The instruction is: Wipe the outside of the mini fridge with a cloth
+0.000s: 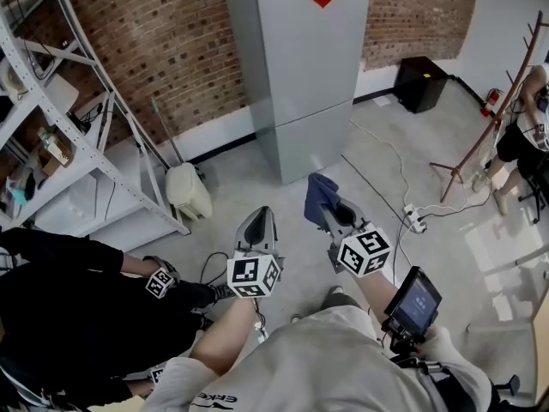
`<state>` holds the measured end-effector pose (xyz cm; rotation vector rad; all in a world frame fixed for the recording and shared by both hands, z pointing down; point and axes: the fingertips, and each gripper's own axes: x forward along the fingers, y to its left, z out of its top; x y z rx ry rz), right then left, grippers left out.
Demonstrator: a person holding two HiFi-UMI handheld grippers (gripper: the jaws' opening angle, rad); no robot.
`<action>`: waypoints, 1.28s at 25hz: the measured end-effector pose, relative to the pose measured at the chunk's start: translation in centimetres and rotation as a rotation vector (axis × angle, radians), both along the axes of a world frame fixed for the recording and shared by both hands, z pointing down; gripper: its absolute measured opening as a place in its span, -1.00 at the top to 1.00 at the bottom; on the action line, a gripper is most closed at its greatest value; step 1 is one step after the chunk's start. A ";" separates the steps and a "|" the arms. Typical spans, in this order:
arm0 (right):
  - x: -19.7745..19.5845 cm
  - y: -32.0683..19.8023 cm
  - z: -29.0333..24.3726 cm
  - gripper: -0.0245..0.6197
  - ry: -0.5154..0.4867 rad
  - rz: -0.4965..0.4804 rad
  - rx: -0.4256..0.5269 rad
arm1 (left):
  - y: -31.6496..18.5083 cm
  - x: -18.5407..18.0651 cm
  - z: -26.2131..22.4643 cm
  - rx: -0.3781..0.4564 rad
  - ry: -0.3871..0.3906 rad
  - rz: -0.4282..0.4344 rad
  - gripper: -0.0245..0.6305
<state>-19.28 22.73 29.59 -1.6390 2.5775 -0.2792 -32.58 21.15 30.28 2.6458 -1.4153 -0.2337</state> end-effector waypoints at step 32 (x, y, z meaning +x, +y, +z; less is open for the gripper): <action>16.0 -31.5 -5.1 0.74 -0.009 -0.193 0.068 | -29.1 14.4 -4.9 0.011 -0.019 -0.193 0.92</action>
